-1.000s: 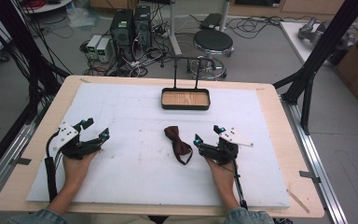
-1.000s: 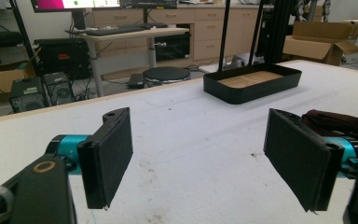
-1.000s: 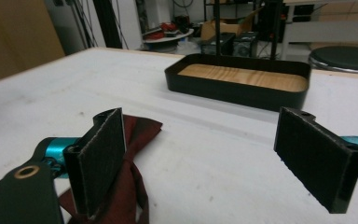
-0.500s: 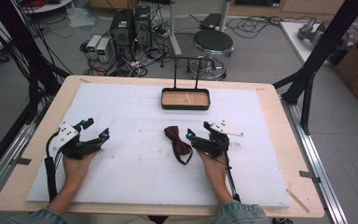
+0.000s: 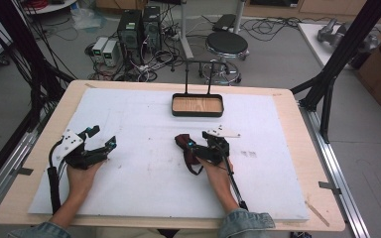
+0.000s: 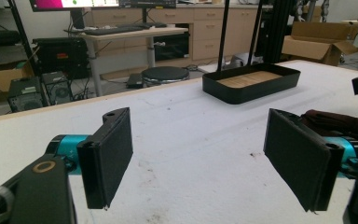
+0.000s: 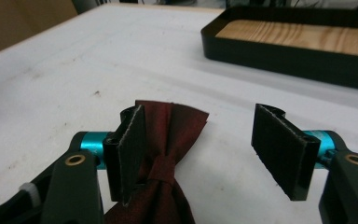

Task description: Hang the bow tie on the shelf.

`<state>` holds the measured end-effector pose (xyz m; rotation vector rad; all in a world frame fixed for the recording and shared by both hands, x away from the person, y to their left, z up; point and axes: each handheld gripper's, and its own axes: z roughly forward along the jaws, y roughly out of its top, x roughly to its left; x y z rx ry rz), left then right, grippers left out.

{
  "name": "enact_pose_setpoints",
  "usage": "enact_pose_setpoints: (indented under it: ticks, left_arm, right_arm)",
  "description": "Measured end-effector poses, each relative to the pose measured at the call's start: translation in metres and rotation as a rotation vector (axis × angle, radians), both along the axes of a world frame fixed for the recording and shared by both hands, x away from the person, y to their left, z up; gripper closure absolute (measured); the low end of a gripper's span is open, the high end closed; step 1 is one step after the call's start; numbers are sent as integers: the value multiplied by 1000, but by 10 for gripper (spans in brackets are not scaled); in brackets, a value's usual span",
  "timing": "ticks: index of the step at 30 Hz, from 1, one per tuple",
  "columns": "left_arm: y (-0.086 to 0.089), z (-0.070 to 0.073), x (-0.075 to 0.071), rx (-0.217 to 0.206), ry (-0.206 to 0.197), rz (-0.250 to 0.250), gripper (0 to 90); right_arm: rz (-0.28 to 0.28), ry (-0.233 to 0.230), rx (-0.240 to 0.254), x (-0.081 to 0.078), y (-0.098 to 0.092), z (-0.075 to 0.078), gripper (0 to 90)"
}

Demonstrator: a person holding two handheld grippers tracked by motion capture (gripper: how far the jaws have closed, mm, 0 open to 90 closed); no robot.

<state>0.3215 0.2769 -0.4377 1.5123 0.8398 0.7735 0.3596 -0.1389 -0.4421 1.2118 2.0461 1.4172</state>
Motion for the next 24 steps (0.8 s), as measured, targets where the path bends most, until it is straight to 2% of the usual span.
enact_pose_setpoints:
  ticks: [5,11,20,24]
  left_arm:
    - [0,0,0,0,0,1,240]
    - [0,0,0,0,0,2,240]
    - [0,0,0,0,-1,3,240]
    - [0,0,0,0,0,3,240]
  right_arm:
    - [22,35,-33,3,7,-1,401]
    - [45,30,-78,3,12,-2,467]
    - [73,49,-112,5,16,-3,501]
    - [94,66,-134,5,20,-4,543]
